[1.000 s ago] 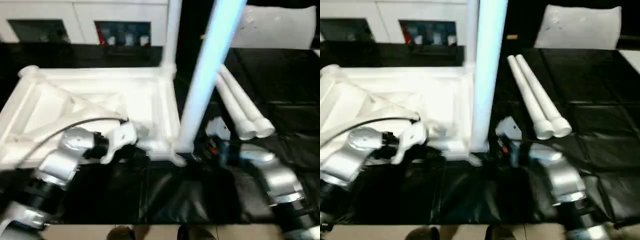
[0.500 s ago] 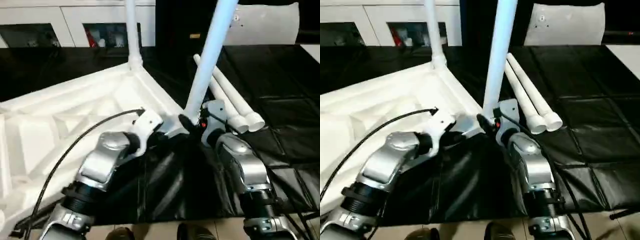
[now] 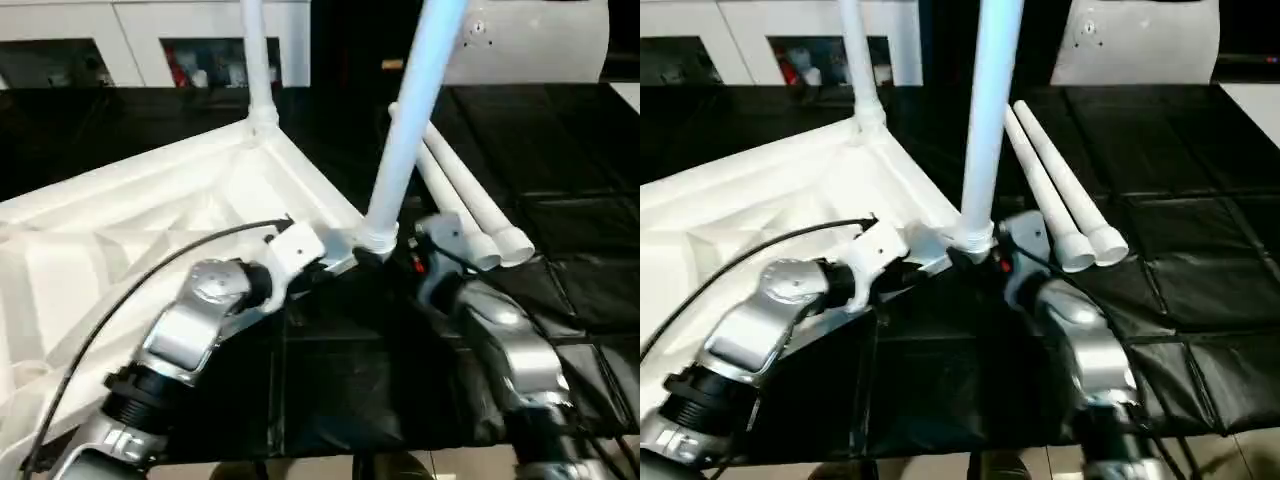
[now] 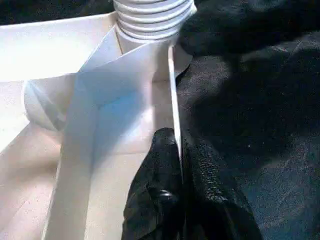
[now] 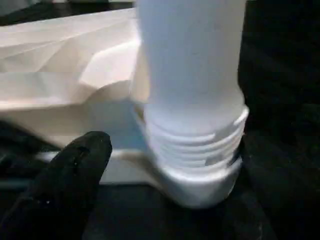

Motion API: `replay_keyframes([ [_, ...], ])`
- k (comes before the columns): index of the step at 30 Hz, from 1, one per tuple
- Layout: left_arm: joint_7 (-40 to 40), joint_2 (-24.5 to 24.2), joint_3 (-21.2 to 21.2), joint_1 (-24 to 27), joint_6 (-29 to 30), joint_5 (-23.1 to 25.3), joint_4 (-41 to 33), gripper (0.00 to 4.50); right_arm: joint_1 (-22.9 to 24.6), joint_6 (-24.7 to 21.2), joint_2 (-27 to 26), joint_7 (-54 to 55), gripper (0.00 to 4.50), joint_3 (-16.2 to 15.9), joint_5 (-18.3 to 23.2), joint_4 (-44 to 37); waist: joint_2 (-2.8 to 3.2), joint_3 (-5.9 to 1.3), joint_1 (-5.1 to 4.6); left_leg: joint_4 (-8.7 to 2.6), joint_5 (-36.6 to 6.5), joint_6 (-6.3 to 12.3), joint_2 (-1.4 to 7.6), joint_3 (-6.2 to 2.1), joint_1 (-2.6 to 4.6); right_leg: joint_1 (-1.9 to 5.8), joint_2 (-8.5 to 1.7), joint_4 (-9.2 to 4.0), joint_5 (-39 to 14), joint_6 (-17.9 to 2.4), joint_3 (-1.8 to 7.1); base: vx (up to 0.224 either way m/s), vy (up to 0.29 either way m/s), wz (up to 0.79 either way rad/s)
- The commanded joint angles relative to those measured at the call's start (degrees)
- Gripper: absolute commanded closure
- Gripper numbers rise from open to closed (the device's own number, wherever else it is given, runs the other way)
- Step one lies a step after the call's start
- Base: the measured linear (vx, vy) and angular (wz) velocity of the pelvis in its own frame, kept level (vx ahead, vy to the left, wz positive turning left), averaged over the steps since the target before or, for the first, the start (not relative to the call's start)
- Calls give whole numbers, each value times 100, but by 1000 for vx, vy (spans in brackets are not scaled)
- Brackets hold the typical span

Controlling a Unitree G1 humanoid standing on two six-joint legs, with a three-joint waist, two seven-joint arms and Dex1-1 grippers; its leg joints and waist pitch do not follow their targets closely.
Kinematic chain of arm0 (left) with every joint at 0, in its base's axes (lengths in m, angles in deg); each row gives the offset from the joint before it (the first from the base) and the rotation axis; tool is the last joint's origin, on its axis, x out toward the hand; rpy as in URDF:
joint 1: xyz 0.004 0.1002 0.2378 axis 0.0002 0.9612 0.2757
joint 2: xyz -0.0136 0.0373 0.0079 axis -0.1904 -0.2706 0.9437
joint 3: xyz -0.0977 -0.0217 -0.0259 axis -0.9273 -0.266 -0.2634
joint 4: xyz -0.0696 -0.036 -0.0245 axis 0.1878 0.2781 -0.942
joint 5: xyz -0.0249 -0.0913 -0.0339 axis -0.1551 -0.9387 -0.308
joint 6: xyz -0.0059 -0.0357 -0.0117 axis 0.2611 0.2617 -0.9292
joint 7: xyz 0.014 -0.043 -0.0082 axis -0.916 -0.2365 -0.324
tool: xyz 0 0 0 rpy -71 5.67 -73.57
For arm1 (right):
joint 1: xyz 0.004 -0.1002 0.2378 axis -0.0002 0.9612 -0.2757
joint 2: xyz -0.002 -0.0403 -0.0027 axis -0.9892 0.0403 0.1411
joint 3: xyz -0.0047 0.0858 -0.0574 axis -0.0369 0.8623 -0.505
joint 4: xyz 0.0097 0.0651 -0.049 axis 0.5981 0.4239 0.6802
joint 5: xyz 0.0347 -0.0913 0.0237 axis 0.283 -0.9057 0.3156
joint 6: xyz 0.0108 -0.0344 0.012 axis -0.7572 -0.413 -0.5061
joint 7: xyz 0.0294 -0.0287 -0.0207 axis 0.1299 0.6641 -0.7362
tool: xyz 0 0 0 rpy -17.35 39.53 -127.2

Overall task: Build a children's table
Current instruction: Rotate leg to tighten

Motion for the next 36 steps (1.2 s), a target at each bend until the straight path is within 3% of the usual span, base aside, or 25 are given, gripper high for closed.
replay_keyframes([
  [1, 610, -311, 179, 70, -515, -60, 143, 450, 54, 51, 352, -746, 4, -268, 118, -196, 8, -350, 25, -275, -497, 628, 192, -23, -16, 371, -407, -312, -587, -1382, 260, 0, 0, 0],
  [3, 610, -311, 179, 70, -515, -60, 143, 450, 54, 51, 352, -746, 4, -268, 118, -196, 4, -342, 32, -280, -592, 605, 199, -25, -13, 374, -407, -329, -796, -1351, 254, 0, 0, 0],
  [4, 1160, -628, 250, 67, -954, -175, 277, 450, 71, 228, 847, -1374, 4, -302, 149, -248, 16, -343, 56, -279, -653, 577, 211, -28, 9, 355, -415, -349, -928, -1349, 254, 0, 0, 0],
  [7, 1739, -894, 247, 47, -1309, -363, 434, 450, 69, 406, 1311, -2038, 4, -366, 215, -296, 23, -355, 61, -266, -561, 646, 229, -21, 33, 349, -391, -274, -462, -1464, 259, 0, 0, 0],
  [11, 2148, -1089, 267, 17, -1439, -464, 485, 450, 6, 513, 1551, -2389, 4, -417, 215, -262, 18, -362, 89, -258, -522, 679, 240, -19, 35, 358, -415, -250, -367, -1614, 258, 0, 0, 0],
  [13, 2795, -1381, 358, -45, -1634, -600, 580, 450, -149, 673, 1858, -2895, 4, -542, 207, -114, -1, -368, 102, -255, -493, 697, 238, -22, 29, 374, -420, -229, -384, -1635, 254, 0, 0, 0],
  [18, 3225, -1546, 468, -117, -1890, -677, 682, 450, -303, 736, 1940, -3300, 4, -689, 313, -12, -1, -349, 136, -252, -638, 654, 249, 4, 41, 352, -430, -256, -726, -1591, 263, 0, 0, 0],
  [21, 3330, -1564, 487, -141, -1967, -707, 718, 450, -341, 757, 1956, -3473, 4, -782, 341, 5, -5, -364, 161, -248, -572, 609, 259, 1, 36, 355, -430, -237, -676, -1593, 262, 0, 0, 0],
  [28, 3544, -1557, 535, -226, -2167, -728, 825, 450, -462, 868, 1849, -3838, 67, -1069, 366, 123, -10, -365, 190, -243, -661, 546, 256, 3, 36, 344, -428, -239, -787, -1578, 266, 0, 0, 0],
  [35, 3628, -1531, 584, -246, -2231, -726, 847, 450, -619, 875, 1686, -3924, 111, -1159, 371, 336, -15, -350, 199, -255, -821, 410, 257, -12, 28, 335, -443, -272, -1281, -1440, 270, 0, 0, 0],
  [36, 3632, -1531, 585, -248, -2237, -722, 852, 450, -627, 867, 1682, -3934, 135, -1166, 376, 345, -16, -351, 198, -254, -815, 409, 256, -11, 27, 332, -441, -272, -1272, -1436, 270, 0, 0, 0],
])
